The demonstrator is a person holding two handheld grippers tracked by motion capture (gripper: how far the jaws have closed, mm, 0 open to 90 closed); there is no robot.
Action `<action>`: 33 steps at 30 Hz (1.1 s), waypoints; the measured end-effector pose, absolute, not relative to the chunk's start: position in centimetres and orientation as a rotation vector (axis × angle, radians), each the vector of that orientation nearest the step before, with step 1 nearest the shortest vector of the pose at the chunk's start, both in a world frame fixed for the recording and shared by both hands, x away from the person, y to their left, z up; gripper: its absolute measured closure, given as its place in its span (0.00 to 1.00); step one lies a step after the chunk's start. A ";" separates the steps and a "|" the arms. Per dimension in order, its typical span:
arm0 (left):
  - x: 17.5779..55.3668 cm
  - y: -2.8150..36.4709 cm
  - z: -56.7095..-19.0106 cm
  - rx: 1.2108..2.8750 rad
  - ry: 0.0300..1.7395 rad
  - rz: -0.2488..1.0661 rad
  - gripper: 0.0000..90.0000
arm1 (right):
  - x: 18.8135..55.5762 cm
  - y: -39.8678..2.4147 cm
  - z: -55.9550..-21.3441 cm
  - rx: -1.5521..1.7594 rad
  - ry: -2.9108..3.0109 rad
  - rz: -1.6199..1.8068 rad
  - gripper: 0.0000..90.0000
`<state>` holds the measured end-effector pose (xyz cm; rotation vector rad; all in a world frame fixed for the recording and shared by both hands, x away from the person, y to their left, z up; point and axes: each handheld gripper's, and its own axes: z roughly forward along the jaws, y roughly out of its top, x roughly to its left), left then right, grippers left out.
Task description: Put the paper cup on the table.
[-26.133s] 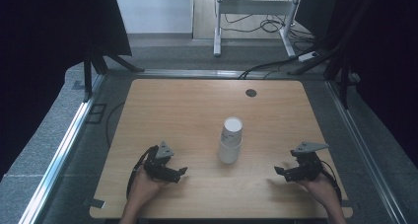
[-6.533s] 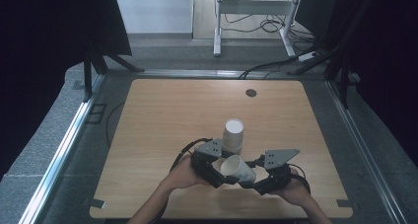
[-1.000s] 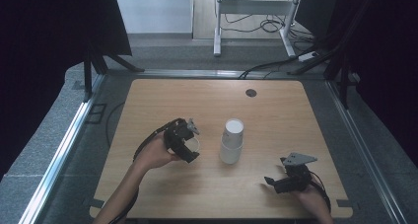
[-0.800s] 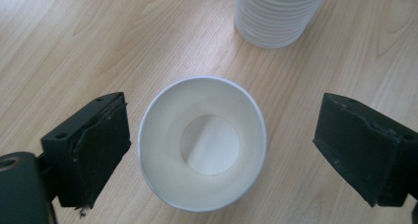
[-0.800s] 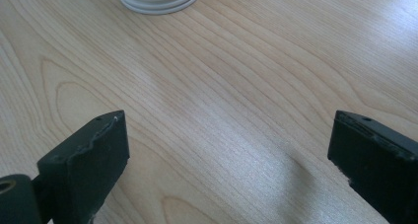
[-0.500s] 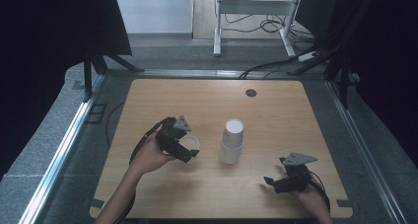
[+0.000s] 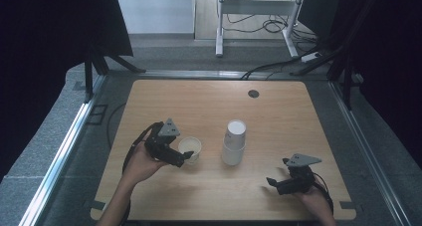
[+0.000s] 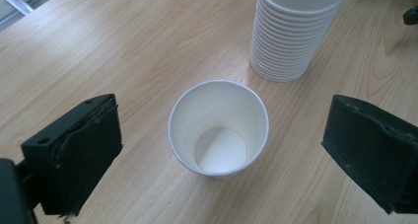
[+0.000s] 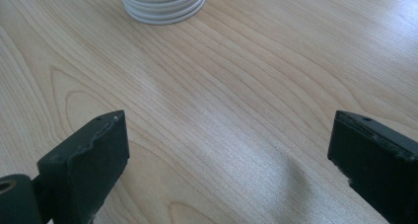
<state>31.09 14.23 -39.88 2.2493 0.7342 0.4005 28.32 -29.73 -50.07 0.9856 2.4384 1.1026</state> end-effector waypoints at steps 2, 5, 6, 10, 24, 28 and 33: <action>30.7 14.5 -39.9 2.245 0.737 0.416 0.01 | 28.3 -29.7 -50.0 0.982 2.438 1.101 0.02; 30.1 14.8 -40.2 2.242 0.741 0.435 0.01 | 28.3 -29.7 -50.0 0.982 2.443 1.097 0.02; 30.0 14.9 -40.2 2.239 0.747 0.439 0.01 | 28.3 -29.7 -50.0 0.983 2.439 1.098 0.02; 29.4 15.5 -40.9 2.234 0.752 0.456 0.00 | 28.3 -29.8 -49.9 0.984 2.436 1.101 0.02; 27.4 17.4 -43.6 2.137 0.790 0.491 0.00 | 28.2 -29.6 -49.9 0.972 2.444 1.099 0.03; 27.0 17.7 -44.9 2.130 0.803 0.487 0.00 | 28.2 -29.4 -50.0 0.973 2.446 1.097 0.02; 26.8 17.8 -46.7 2.131 0.831 0.485 0.00 | 28.2 -29.2 -50.2 0.979 2.455 1.084 0.02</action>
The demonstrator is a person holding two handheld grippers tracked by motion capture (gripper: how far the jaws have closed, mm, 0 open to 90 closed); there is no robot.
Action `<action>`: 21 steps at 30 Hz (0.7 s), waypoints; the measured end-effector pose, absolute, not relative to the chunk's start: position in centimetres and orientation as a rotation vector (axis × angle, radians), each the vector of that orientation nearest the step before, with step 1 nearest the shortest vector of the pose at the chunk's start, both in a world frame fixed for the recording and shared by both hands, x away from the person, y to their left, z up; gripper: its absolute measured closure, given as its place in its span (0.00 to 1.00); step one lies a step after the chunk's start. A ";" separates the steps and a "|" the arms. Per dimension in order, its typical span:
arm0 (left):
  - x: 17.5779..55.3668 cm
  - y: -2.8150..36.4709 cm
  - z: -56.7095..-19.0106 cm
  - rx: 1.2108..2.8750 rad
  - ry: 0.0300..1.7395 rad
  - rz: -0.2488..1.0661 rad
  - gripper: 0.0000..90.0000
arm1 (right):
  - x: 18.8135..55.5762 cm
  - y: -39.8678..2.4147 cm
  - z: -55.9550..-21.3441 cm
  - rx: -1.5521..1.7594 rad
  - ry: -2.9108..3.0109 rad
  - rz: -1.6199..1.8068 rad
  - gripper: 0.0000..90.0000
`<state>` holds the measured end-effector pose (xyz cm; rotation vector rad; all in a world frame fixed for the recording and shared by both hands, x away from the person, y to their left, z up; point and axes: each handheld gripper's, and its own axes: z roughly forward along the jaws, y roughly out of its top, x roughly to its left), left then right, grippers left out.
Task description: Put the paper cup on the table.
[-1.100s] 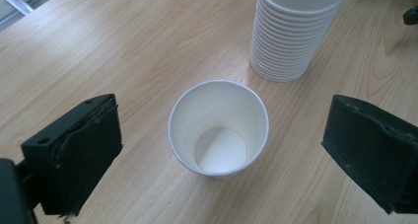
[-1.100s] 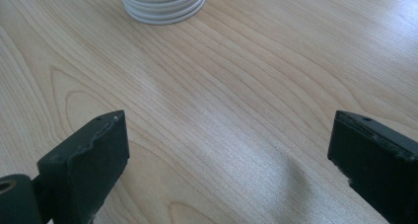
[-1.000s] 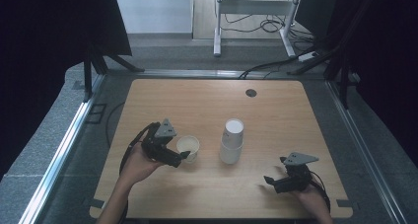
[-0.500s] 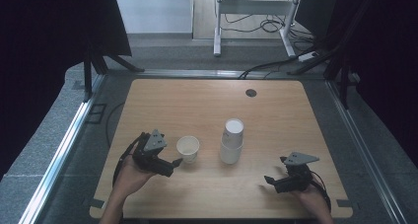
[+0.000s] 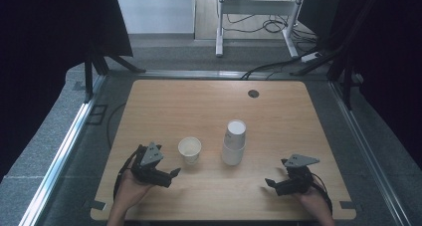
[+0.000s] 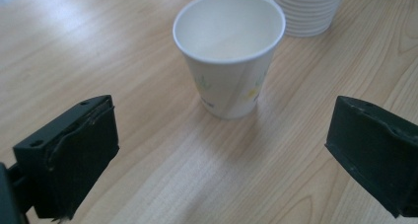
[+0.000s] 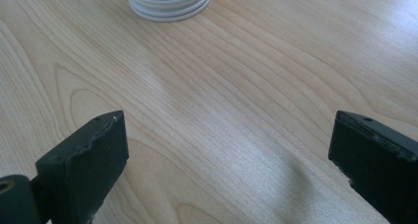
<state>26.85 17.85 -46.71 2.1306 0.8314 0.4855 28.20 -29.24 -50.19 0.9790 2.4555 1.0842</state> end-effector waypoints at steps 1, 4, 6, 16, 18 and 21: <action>26.8 17.8 -47.0 2.131 0.837 0.487 0.00 | 28.2 -29.2 -50.2 0.981 2.458 1.080 0.02; 26.8 17.7 -48.1 2.135 0.861 0.492 0.00 | 28.2 -29.1 -50.4 0.982 2.461 1.072 0.02; 26.9 17.6 -48.8 2.136 0.876 0.483 0.00 | 28.2 -29.2 -50.4 0.982 2.460 1.067 0.02; 26.9 17.0 -50.7 2.214 0.905 0.429 0.00 | 28.1 -29.0 -50.8 0.988 2.483 1.037 0.02; 26.9 16.8 -50.9 2.229 0.910 0.420 0.00 | 28.1 -29.0 -51.0 0.992 2.486 1.030 0.02; 26.8 16.6 -51.2 2.250 0.917 0.408 0.00 | 28.1 -28.9 -51.2 0.990 2.498 1.012 0.02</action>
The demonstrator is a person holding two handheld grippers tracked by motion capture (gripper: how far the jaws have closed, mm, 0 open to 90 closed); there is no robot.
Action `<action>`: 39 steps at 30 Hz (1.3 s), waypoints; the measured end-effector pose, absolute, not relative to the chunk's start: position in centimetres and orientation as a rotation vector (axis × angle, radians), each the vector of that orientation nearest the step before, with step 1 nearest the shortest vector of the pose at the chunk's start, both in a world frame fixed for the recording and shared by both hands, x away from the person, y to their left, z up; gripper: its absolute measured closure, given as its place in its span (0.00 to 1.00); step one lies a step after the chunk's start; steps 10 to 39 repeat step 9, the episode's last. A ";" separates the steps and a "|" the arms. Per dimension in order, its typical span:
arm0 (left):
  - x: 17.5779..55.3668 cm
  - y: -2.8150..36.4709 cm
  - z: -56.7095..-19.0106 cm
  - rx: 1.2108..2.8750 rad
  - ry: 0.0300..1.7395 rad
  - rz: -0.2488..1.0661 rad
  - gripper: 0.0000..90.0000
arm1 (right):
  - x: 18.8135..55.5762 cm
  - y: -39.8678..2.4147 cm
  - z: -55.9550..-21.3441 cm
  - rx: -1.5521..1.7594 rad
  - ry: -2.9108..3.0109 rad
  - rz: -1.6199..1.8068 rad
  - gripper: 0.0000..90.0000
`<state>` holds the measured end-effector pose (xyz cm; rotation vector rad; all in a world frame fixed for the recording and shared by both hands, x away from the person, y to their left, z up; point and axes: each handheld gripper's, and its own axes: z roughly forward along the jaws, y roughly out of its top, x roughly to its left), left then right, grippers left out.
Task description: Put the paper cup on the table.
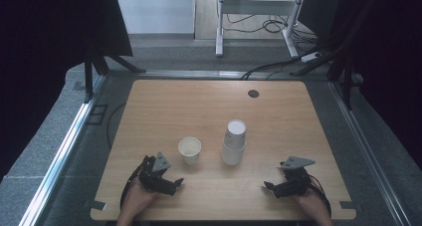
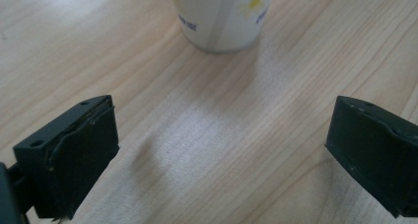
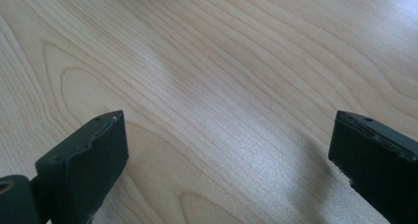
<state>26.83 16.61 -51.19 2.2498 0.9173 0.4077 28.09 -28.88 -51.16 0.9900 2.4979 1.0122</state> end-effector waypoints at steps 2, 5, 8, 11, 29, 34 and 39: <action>26.8 16.5 -51.4 2.257 0.919 0.400 0.00 | 28.1 -28.9 -51.3 0.986 2.504 1.006 0.02; 26.8 16.4 -51.6 2.271 0.919 0.388 0.00 | 28.1 -28.8 -51.5 0.994 2.514 0.996 0.01; 26.9 16.3 -51.7 2.274 0.925 0.380 0.00 | 28.1 -28.9 -51.5 0.997 2.512 0.999 0.01; 26.9 16.4 -51.7 2.274 0.928 0.377 0.00 | 28.1 -28.9 -51.5 0.997 2.514 0.998 0.01; 26.9 16.4 -51.7 2.274 0.928 0.377 0.00 | 28.1 -28.9 -51.5 0.997 2.514 0.998 0.01; 26.9 16.4 -51.7 2.274 0.928 0.377 0.00 | 28.1 -28.9 -51.5 0.997 2.514 0.998 0.01; 26.9 16.4 -51.7 2.274 0.928 0.377 0.00 | 28.1 -28.9 -51.5 0.997 2.514 0.998 0.01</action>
